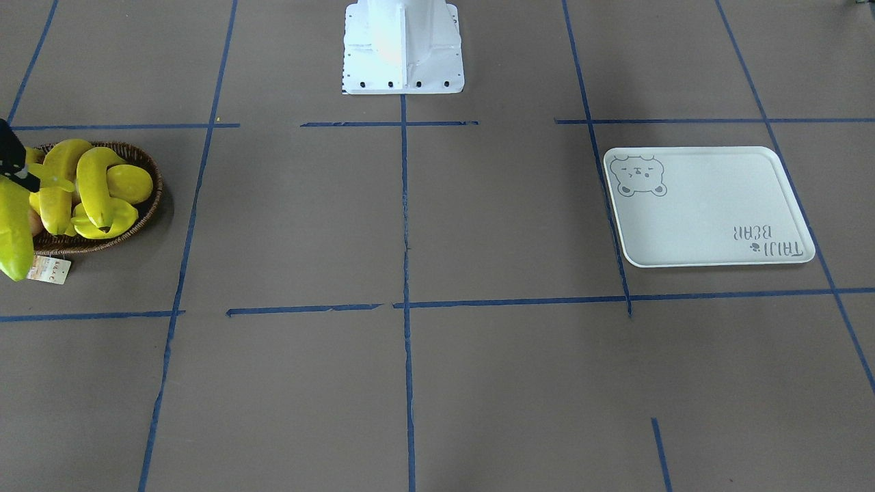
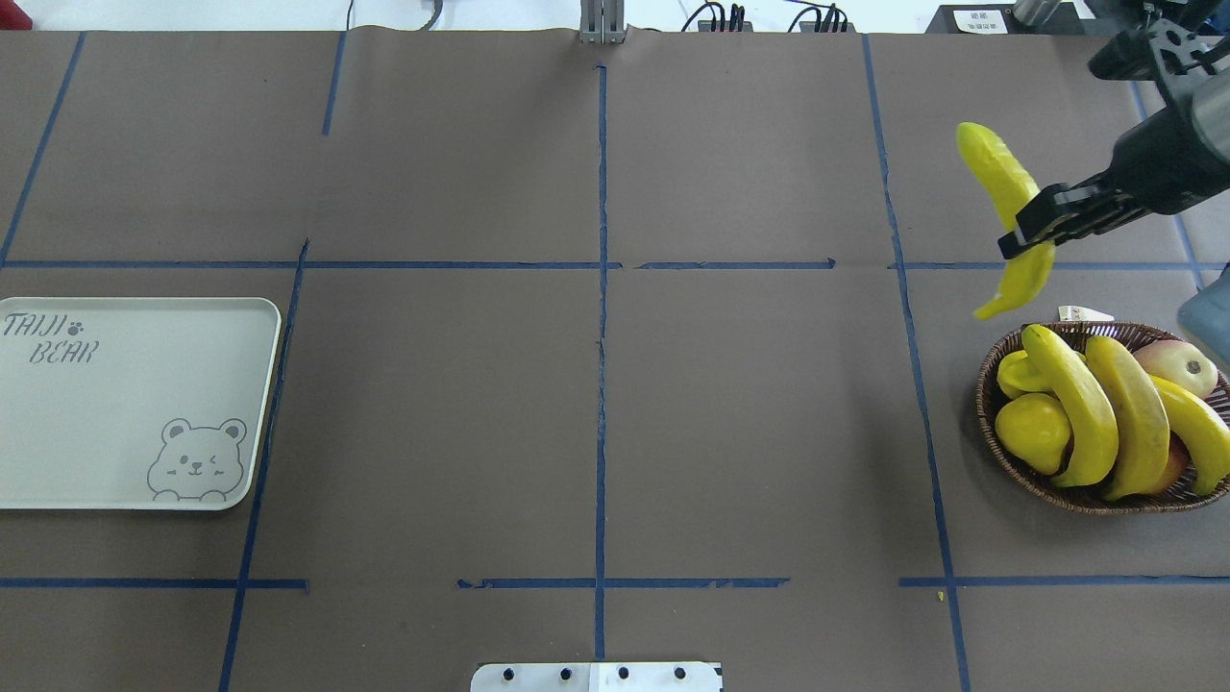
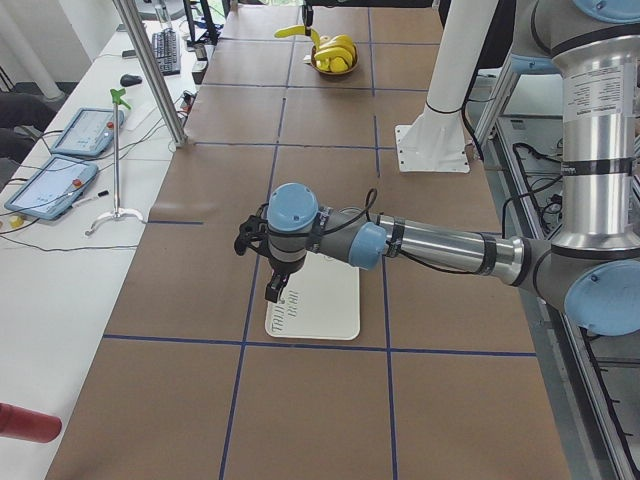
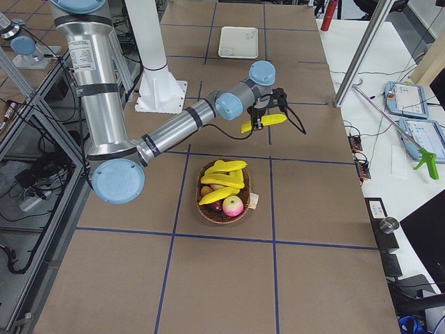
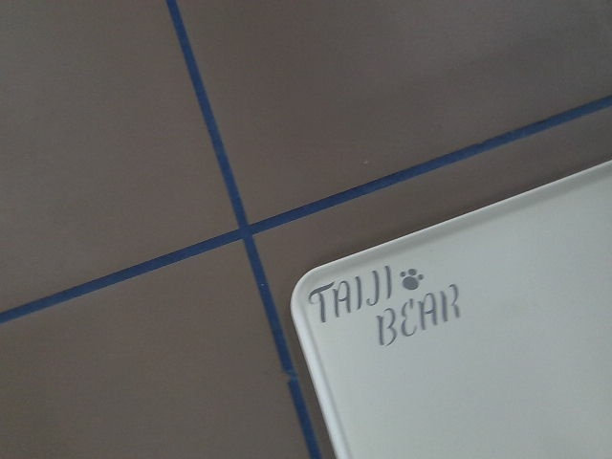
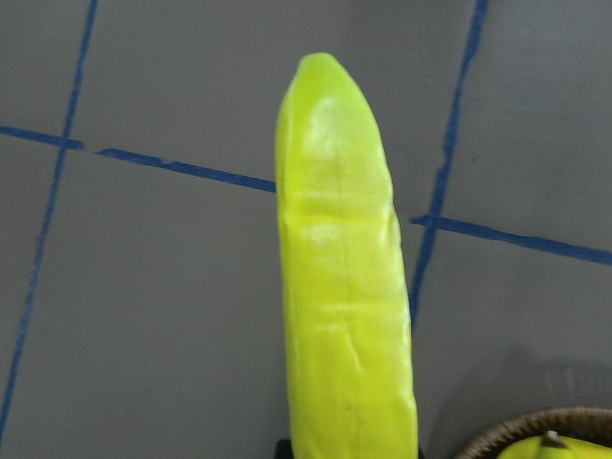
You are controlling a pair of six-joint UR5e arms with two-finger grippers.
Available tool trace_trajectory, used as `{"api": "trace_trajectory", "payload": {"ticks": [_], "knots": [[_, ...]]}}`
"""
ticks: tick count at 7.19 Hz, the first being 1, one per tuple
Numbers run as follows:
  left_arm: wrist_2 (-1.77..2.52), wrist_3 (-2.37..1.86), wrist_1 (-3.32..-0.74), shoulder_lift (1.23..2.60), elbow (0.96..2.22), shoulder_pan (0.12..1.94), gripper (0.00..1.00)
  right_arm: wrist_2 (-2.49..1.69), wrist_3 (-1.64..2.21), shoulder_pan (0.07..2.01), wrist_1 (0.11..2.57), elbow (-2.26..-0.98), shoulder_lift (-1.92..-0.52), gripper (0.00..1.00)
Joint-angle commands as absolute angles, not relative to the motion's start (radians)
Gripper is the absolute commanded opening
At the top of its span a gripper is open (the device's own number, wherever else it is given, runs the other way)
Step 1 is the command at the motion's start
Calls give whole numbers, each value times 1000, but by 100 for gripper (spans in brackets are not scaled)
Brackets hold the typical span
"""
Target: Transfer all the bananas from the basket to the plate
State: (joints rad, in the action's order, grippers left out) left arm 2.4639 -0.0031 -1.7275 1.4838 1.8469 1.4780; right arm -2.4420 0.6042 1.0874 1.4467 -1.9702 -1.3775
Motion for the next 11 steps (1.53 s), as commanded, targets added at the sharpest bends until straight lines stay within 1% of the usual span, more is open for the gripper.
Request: {"api": "trace_trajectory", "payload": {"ticks": [1, 2, 4, 6, 9, 11], "knots": [[2494, -103, -1742, 1543, 1879, 1396, 100, -2433, 756, 973, 1387, -1965, -1278, 7], [2497, -130, -1790, 1554, 1888, 1359, 100, -2416, 819, 933, 1387, -1970, -1238, 7], [2502, -461, -1845, 1668, 1887, 1252, 100, -2347, 908, 843, 1379, -1968, -1166, 8], [2493, -835, -1911, 1800, 1885, 1101, 100, -2225, 1061, 740, 1232, -1964, -1157, 8], [2411, -1192, -1956, 2000, 1867, 950, 100, -2096, 1190, 631, 1091, -1962, -1149, 10], [2324, -1351, -1957, 2072, 1861, 870, 100, -1981, 1277, 550, 1023, -1956, -1129, 11]]}}
